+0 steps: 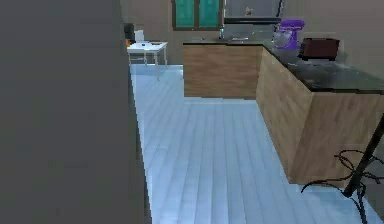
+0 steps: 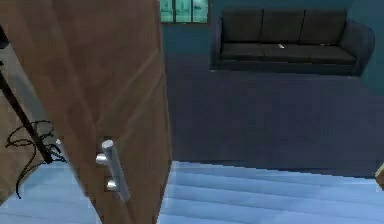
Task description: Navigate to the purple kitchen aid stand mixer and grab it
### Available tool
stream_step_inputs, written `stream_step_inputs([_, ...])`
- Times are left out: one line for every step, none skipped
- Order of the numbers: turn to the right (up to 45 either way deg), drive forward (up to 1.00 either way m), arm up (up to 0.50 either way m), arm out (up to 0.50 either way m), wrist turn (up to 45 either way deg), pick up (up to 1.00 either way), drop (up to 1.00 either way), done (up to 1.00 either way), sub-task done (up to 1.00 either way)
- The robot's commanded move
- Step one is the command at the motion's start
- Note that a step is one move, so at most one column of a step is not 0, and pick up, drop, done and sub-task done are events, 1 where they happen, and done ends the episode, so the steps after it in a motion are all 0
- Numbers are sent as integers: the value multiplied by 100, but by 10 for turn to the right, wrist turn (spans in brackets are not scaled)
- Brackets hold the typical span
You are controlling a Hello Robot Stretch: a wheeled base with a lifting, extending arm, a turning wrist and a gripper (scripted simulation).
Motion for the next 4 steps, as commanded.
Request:
stream_step_inputs([0, 50, 0, 0, 0, 0, 0, 0, 0])
stream_step_inputs([210, 0, 0, 0, 0, 0, 0, 0, 0])
stream_step_inputs([0, 100, 0, 0, 0, 0, 0, 0, 0])
stream_step_inputs([30, 0, 0, 0, 0, 0, 0, 0, 0])
